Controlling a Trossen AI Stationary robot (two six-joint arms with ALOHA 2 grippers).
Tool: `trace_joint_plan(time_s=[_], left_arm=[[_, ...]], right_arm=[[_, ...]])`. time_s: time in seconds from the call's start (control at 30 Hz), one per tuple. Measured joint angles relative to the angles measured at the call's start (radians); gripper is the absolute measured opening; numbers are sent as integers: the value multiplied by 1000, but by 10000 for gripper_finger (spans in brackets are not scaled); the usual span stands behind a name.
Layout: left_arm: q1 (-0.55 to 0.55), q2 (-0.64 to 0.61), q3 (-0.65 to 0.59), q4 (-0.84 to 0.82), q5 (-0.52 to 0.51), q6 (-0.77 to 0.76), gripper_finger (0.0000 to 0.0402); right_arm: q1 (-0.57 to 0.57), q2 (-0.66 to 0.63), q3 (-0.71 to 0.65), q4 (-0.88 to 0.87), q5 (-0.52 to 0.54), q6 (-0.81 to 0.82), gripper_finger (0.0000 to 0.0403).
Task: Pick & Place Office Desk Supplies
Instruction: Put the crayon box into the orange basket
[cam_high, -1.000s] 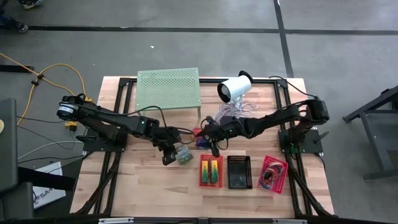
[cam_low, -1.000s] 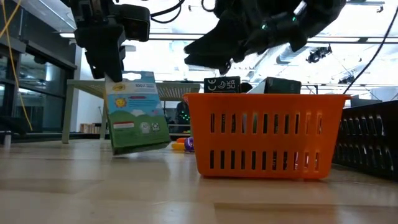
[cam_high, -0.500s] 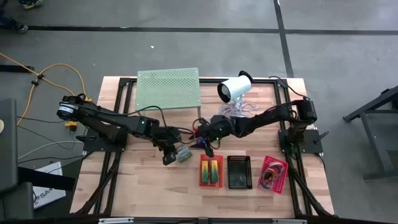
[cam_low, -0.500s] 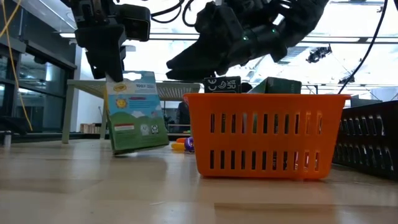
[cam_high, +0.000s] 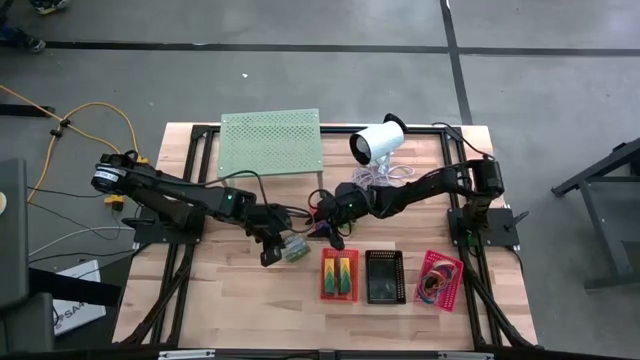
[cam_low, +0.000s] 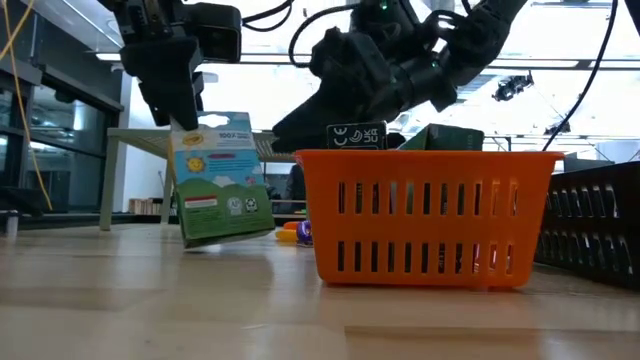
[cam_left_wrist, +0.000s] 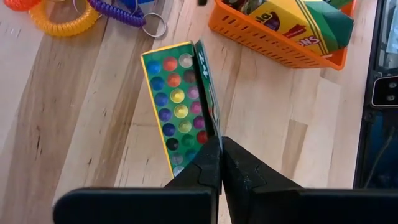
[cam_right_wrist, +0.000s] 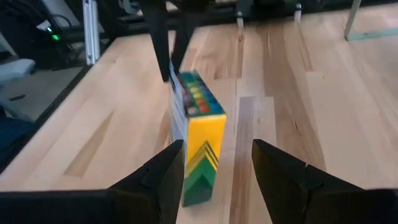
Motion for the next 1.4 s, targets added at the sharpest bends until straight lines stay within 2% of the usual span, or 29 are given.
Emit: trace_joint_plan(time_s=[0.27,0.57,1.03,1.4], left_arm=[[0,-15,10,-5,8,9,0],[2,-19,43,-17,30,98,0],[59,-19,45,-16,27,143,0],[61,-19,45,8,28,168,0]], right_arm=[[0,-2,1,6,-18,23,176],[0,-2,1,12,-63,23,176],[0,-2,1,19,-76,27,176],[0,-2,0,21,-66,27,176]])
